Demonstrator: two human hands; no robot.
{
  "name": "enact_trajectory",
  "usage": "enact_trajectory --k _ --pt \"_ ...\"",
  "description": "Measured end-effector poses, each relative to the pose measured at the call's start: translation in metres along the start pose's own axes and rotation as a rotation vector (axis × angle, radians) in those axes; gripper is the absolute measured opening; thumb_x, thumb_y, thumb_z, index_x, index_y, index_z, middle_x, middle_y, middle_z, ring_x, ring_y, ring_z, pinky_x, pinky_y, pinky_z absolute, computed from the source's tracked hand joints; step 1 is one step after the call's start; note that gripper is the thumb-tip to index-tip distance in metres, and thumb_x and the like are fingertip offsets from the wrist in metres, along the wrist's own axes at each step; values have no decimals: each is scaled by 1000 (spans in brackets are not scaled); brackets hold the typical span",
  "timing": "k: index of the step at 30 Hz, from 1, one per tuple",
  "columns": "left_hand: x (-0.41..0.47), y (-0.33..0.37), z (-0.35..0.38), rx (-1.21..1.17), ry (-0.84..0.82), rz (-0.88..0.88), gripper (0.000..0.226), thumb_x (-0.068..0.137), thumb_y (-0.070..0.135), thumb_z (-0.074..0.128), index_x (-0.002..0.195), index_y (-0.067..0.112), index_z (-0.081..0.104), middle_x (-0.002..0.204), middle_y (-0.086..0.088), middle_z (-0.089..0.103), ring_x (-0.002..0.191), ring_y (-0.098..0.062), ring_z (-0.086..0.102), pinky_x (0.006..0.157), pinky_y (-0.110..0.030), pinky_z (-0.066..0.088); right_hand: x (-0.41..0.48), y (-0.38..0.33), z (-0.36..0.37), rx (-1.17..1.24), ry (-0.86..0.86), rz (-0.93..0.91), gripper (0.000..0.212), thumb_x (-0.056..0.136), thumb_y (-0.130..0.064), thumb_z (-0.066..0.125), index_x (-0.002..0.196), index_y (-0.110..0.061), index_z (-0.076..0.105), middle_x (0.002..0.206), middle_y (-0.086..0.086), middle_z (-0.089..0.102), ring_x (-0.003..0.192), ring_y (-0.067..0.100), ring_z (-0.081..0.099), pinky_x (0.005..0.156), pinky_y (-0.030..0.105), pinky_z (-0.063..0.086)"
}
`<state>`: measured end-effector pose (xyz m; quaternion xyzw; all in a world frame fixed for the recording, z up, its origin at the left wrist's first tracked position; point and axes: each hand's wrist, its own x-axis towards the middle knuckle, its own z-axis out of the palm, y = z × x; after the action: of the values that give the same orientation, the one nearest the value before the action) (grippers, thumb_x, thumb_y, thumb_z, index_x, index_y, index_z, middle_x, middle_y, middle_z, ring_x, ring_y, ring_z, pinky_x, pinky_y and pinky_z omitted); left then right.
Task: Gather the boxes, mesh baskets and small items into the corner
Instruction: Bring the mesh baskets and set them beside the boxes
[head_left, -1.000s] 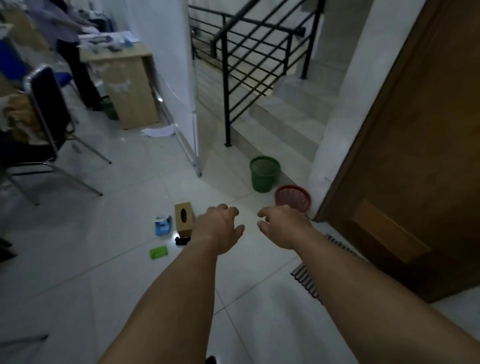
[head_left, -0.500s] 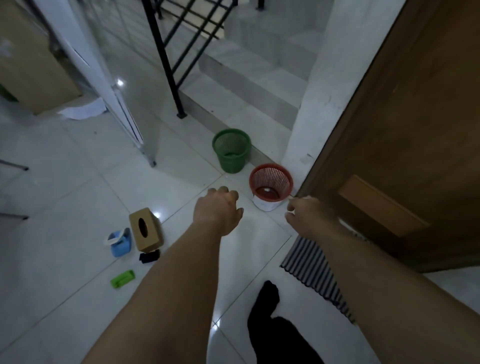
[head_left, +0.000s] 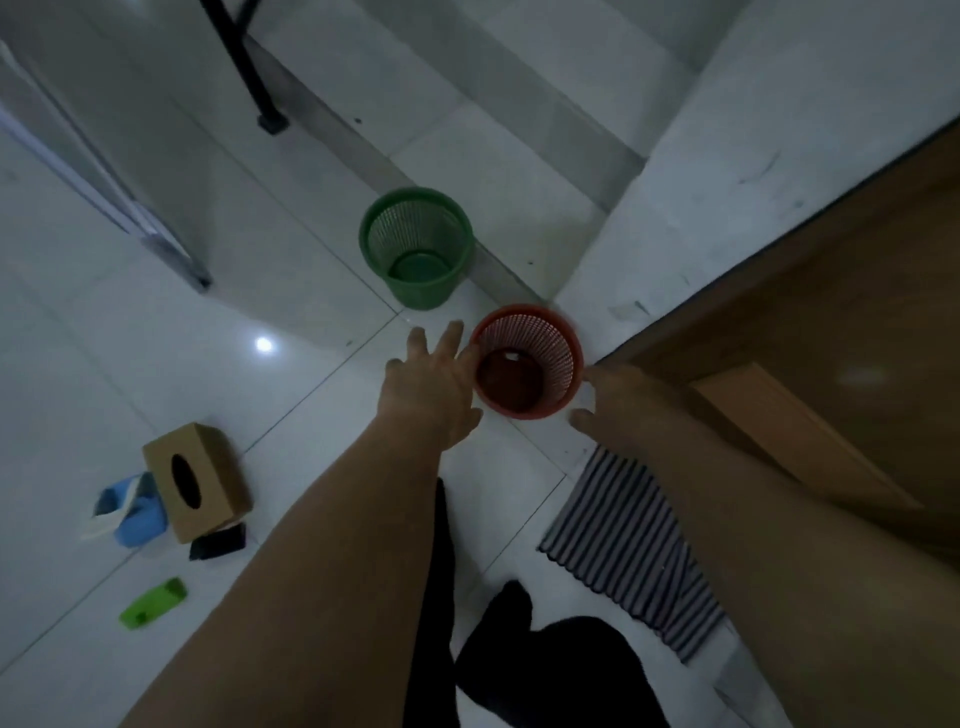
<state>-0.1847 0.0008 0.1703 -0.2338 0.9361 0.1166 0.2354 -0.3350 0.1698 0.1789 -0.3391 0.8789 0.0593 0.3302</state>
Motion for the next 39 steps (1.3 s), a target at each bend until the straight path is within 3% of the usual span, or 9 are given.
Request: enact_trajectory --k 3,6,12,15,18,21,25,33,39 --pt "65 -5 25 12 -30 56 85 87 53 60 152 24 14 163 -1 -4 145 -43 7 105 -57 35 65 15 29 0 -52 -3 75 88 -55 56 150 -22 29 153 11 33 133 33 40 106 47 40" --pt "136 -13 57 -12 -56 86 82 89 50 60 153 26 14 163 0 -3 146 -43 5 108 -59 32 134 37 69 -41 -70 -29 77 90 -58 51 153 -25 22 158 10 22 135 35 38 105 45 41" --pt "244 -21 135 30 -133 126 96 83 55 67 153 33 5 163 2 0 140 -51 14 103 -60 37 243 65 129 10 -152 -21 69 95 -46 54 152 -16 29 154 14 29 136 36 38 110 45 37" --pt "276 -19 182 12 -225 134 94 83 57 65 153 35 6 163 3 -5 139 -54 15 104 -64 37 267 83 159 34 -188 -22 61 96 -44 52 147 -14 38 146 14 40 128 32 45 102 40 43" --pt "294 -17 219 -15 -284 133 94 82 57 64 153 31 8 164 -1 -2 141 -48 20 106 -61 37 281 95 184 102 -229 -12 56 95 -41 56 144 -15 43 140 11 45 122 30 49 96 36 46" --pt "297 -14 233 -112 -255 115 87 83 50 66 153 27 18 161 -7 12 139 -42 28 107 -55 40 290 100 198 154 -268 -6 56 93 -40 59 142 -19 45 137 11 46 118 29 50 95 38 49" --pt "294 -12 228 -195 -154 101 77 85 45 66 150 24 31 155 -9 29 132 -41 34 101 -52 43 291 100 201 207 -237 -2 61 90 -39 63 145 -21 43 142 11 43 125 32 45 102 43 46" --pt "263 -24 175 -124 -77 67 76 89 51 60 151 27 24 160 -8 18 137 -43 27 103 -53 40 258 66 149 130 -105 8 64 94 -39 57 150 -19 34 151 15 29 134 41 33 106 50 41" --pt "190 -38 84 -165 -14 0 74 89 50 60 151 30 24 160 -5 17 135 -41 30 101 -52 41 195 27 59 83 -74 -76 60 95 -42 54 148 -20 37 146 15 36 126 39 44 100 46 47"
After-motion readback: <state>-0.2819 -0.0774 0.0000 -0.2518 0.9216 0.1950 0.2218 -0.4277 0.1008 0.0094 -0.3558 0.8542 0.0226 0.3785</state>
